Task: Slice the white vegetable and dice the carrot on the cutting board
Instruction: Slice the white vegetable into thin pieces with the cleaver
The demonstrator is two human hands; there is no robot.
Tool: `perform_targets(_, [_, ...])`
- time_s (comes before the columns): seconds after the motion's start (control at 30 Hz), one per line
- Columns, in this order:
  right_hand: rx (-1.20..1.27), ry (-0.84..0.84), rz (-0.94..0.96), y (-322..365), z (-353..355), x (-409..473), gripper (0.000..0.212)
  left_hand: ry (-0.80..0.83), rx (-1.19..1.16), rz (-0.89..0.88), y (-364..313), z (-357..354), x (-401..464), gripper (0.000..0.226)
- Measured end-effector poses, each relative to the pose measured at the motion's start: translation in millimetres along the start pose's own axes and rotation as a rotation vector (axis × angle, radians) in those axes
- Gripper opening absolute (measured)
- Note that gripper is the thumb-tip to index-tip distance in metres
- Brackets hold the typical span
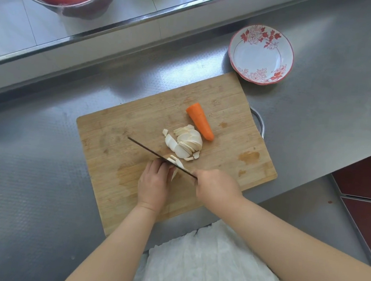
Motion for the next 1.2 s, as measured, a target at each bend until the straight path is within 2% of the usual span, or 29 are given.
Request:
perform_targets(0.17, [-0.026, 0.032, -0.026, 5.7, 1.4, -4.3, 0.026, -0.002, -0.003, 0.008, 3.0, -2.1, -2.4, 0.021])
perform_targets(0.33, [-0.015, 0.085, -0.063, 14.9, 0.9, 5.9, 0.026, 0.002, 0.018, -0.015, -1.1, 1.6, 0.6, 0.025])
perform_targets(0.47, [0.077, 0.077, -0.092, 10.1, -2.2, 19.7, 0.020, 0.018, 0.020, 0.004, -0.2, 3.2, -1.8, 0.023])
perform_targets(0.6, [0.206, 0.038, -0.078, 1.9, -2.3, 25.2, 0.025, 0.055, 0.016, 0.002, 2.1, 3.0, -4.0, 0.024])
perform_targets(0.8, [0.010, -0.050, 0.002, -3.5, -7.5, -2.0, 0.021, 0.053, 0.019, 0.017, 1.2, 5.3, -0.4, 0.031])
perform_targets(1.2, [-0.050, 0.066, -0.070, 9.3, -3.5, -8.3, 0.021, 0.041, -0.007, 0.022, 1.0, 6.0, -0.7, 0.032])
Point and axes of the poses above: each hand's wrist, its own x-axis towards the middle knuckle, its own z-axis out of the back of the hand, y = z × x, the point moved 3 cm from there along x, towards the middle knuckle, and after that the axes turned 8 degrees about -x, right-handed, at the moved point
